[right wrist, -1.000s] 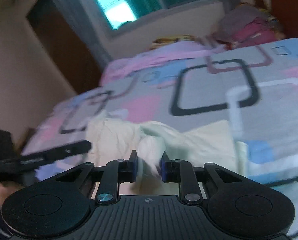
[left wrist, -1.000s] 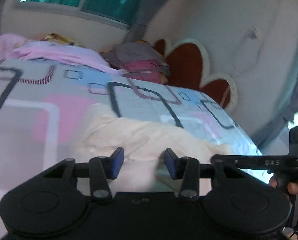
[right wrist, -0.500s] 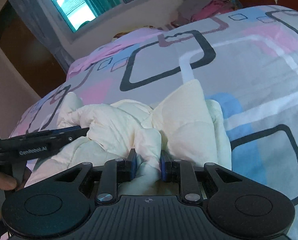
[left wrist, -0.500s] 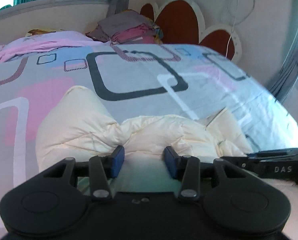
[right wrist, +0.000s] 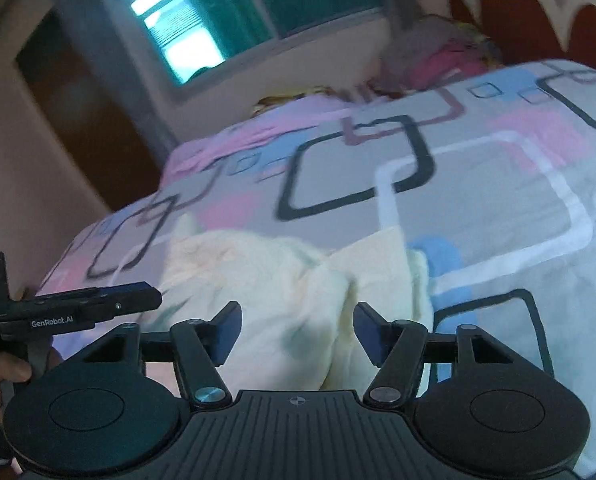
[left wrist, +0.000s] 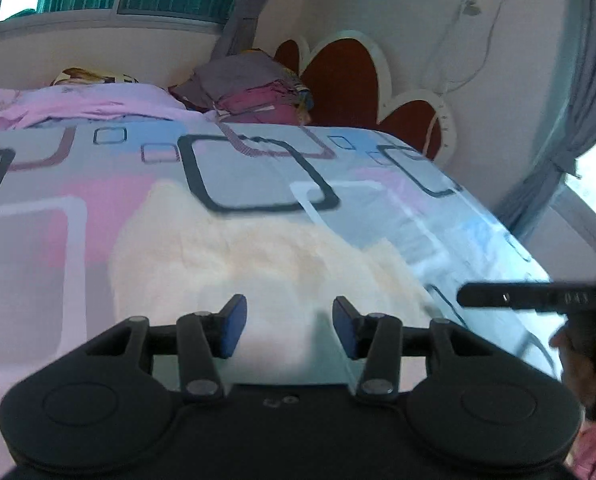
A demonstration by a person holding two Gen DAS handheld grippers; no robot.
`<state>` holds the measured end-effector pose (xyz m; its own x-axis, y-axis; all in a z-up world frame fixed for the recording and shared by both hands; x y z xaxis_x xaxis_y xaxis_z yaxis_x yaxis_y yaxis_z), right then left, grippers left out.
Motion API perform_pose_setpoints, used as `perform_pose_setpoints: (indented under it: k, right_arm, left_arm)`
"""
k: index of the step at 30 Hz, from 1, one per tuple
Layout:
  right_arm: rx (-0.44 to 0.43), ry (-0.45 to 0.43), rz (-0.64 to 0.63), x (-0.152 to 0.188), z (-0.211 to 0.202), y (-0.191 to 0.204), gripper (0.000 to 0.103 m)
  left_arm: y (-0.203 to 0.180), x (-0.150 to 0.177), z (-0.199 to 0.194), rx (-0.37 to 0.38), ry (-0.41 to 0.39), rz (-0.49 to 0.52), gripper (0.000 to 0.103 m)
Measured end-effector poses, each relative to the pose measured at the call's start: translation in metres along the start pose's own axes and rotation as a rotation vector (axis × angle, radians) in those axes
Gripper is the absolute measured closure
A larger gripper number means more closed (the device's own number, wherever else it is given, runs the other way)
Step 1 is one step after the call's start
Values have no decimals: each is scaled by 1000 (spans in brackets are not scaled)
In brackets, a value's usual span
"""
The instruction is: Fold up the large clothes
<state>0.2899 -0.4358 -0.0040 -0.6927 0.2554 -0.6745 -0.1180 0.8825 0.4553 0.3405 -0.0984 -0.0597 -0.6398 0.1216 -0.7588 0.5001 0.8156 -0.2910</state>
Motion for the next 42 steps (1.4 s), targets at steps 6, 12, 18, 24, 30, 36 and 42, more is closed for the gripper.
perform_pose_setpoints:
  k: [6,12,18,24,30,36,42]
  right_arm:
    - [31,153,-90,47,-10,23,56]
    - [75,229,-53,90,6,10,68]
    - [71,236,-49,95,19,3,68]
    - [69,109,-32,66,-20,3,68]
    - [75,-39,-153,-1,-10,28,68]
    - [65,-48,-208,-48,55,65,68]
    - [162,44,-272,-45,124,63,68]
  left_arm:
    - [-25,45,-30,-9,64,47,57]
    - [-32,75,-18,-36,113,107,55]
    - [-29,85,-3,-63,135,127,55]
    - [-23,65,-28,-75,65,90,54]
    - [14,4,-30,-157,-108,67,49]
    - [42,-65,11,-161,-156,-7,50]
    - [28,-66,68,-95,-43,2,51]
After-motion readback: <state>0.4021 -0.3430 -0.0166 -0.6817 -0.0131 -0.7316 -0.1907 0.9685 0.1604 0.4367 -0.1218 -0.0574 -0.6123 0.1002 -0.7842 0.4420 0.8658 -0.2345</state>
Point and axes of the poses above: each gripper's, at about its wrist camera, not at the fingertips, and z roughly the way its jaws point, y to its left, x to its underside, the point moved 1 cm from there along z, roughly the way its jaws point, and after that the axes turned 2 degrees about -y, right-handed, at the moved point
